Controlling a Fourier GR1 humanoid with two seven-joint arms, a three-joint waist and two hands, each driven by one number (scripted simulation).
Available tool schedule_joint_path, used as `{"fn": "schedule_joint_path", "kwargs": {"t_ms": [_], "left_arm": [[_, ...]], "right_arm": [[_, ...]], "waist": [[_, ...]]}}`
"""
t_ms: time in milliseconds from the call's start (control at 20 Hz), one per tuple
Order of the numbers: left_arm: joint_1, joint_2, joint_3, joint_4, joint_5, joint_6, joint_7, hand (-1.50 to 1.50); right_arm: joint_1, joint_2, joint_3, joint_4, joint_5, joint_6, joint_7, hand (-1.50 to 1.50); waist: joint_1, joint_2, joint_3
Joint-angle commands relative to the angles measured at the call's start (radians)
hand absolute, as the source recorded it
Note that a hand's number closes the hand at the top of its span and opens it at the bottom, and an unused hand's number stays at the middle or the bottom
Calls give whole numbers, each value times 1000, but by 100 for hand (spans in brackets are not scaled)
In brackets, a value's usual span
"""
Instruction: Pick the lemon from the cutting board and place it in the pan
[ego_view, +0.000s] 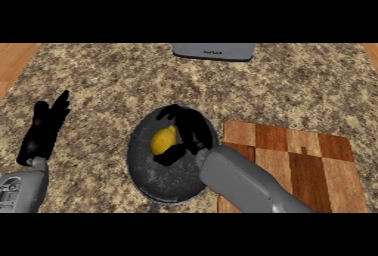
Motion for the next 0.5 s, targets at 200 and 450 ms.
{"fn": "schedule_joint_path", "kwargs": {"t_ms": [200,450], "left_arm": [[-26,14,11,40,-3,-8,-27,0],[8,4,7,76,0,-21,-87,0]], "right_arm": [[1,0,84,49,-216,-120,-165,-150],[-32,0,54,17,-328,-221,-246,-150]], "waist": [[17,6,0],[21,6,0]]}}
